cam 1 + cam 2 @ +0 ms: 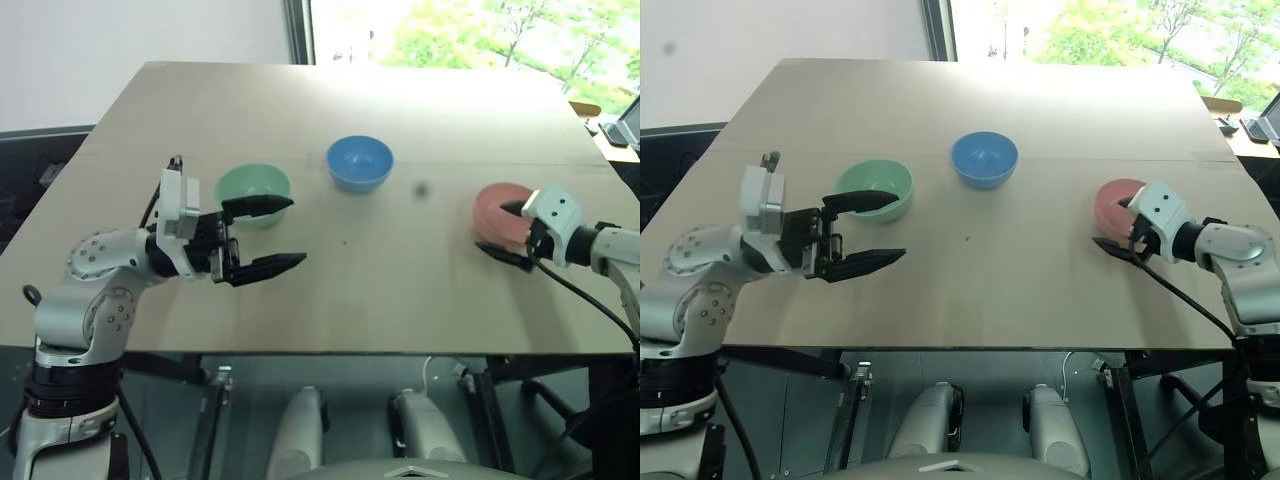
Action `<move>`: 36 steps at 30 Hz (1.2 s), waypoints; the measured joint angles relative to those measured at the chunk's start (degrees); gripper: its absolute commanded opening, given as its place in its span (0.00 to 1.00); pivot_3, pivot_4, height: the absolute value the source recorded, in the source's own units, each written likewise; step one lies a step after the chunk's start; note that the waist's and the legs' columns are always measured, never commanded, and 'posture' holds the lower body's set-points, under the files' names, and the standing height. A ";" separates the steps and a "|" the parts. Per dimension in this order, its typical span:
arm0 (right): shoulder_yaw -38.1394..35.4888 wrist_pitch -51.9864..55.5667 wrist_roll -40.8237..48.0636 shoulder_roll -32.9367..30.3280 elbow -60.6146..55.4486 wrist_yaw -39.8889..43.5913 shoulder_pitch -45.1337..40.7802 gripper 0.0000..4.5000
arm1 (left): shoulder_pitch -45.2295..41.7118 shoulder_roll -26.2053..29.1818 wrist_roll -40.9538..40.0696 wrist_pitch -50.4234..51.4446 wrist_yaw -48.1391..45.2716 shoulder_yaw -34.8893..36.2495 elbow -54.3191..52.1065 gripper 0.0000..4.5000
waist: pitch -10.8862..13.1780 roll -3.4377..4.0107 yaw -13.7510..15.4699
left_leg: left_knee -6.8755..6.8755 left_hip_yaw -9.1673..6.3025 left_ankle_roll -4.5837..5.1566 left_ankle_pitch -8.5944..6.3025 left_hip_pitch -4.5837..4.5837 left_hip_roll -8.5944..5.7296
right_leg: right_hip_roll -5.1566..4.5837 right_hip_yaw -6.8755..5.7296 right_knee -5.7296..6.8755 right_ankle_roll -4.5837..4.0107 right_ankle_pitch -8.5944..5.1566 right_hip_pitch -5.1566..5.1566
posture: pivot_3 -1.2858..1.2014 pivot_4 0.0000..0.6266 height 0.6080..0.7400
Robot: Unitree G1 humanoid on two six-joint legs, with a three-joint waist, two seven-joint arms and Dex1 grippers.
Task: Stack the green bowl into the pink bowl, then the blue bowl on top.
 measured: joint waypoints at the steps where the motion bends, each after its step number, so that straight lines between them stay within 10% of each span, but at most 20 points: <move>1: 0.19 0.08 -0.19 0.00 0.27 0.03 -0.01 1.00 | 0.00 -0.73 -0.31 -0.01 0.57 0.01 -0.33 0.99 | 0.00 0.00 0.00 | 0.01 0.00 0.00 0.00 0.01 0.00 | 0.00 0.00 0.01 0.00 0.00 0.00 | 0.52 0.24 1.00; 5: 0.39 0.27 -0.50 0.08 0.59 0.08 -0.04 0.81 | 0.01 -1.21 -0.97 -0.01 0.97 0.01 -1.21 1.00 | 0.00 0.00 -0.04 | 0.03 0.00 0.00 0.00 0.00 0.00 | 0.00 0.00 0.02 0.00 0.00 0.00 | 0.52 0.24 1.00; 14: 2.53 -1.06 -2.40 2.13 4.58 0.52 -2.92 0.01 | 1.44 -1.39 -0.96 -0.01 1.91 0.01 -2.15 1.00 | 0.00 0.00 -0.10 | 0.06 -0.01 0.00 0.00 0.02 0.00 | 0.01 0.01 0.07 0.00 0.00 0.00 | 0.52 0.24 1.00; 36: 3.32 -4.92 -4.05 3.77 5.63 0.81 -4.89 0.01 | 3.16 -0.55 3.54 -1.12 1.56 -2.22 -2.13 1.00 | 0.00 0.00 -0.05 | 0.06 0.00 0.00 0.00 0.02 0.00 | 0.01 0.01 0.08 -0.01 -0.01 0.00 | 0.52 0.24 1.00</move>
